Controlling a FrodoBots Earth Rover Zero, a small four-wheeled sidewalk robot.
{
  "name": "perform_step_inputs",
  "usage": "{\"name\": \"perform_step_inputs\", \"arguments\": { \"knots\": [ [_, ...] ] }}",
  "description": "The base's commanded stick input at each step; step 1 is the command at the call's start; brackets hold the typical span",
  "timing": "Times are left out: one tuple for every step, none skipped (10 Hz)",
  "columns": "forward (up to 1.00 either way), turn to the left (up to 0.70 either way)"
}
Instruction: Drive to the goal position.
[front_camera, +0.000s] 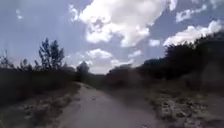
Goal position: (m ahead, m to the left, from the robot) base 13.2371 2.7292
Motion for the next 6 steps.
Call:
{"name": "perform_step_inputs", "arguments": {
  "knots": [
    [0.85, 0.0],
    [0.85, 0.0],
    [0.85, 0.0],
    [0.85, 0.05],
    [0.85, 0.3],
    [0.85, 0.31]
  ]
}}
